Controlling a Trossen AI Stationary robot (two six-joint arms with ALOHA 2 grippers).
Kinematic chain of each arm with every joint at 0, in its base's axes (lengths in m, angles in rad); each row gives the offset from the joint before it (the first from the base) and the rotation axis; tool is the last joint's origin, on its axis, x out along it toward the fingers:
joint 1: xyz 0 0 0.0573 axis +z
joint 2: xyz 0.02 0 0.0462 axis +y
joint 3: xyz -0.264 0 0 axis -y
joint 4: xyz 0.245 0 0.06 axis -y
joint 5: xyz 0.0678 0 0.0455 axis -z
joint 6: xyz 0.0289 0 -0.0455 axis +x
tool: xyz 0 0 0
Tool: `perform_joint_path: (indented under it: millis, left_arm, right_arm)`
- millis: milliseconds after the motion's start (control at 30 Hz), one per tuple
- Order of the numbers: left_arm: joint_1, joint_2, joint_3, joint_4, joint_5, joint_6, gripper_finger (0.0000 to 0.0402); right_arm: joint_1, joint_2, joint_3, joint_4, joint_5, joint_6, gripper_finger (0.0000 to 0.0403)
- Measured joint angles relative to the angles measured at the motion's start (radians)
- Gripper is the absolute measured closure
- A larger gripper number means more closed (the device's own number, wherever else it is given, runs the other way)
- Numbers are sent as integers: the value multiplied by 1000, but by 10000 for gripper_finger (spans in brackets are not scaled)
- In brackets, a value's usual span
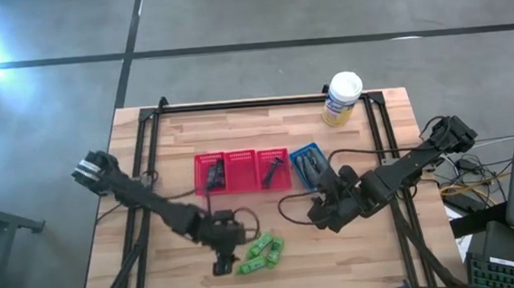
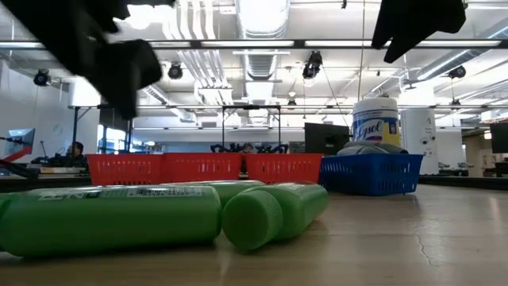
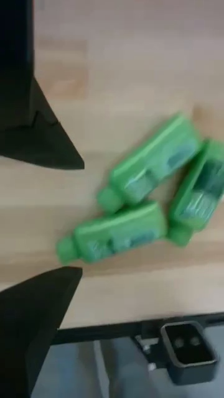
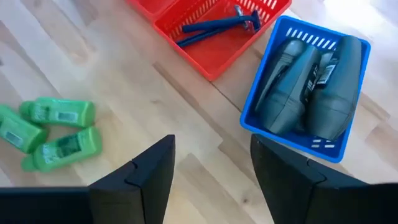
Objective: Pick & Place Travel size toiletries
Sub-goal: Put the green shampoo into the middle red bin
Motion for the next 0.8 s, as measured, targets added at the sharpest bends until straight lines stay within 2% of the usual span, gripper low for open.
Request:
perform_joint_path:
  millis: [100,267,433,600,800]
  left_arm:
    - [-61,31,0,8,-55,-32,111]
    - [-110,119,46,18,-121,-107,111]
    - [-148,235,162,-9,-204,-88,115]
    - [-163,348,286,-149,-316,-142,115]
    - [-162,425,329,-168,-293,-206,115]
  right_arm:
    - [0,0,-17,2,-1,-12,198]
    - [0,0,-41,3,-18,-13,191]
    - [0,1,-55,4,-33,-13,186]
    - [0,0,-68,5,-33,-13,193]
    - [1,0,-76,7,-44,-11,204]
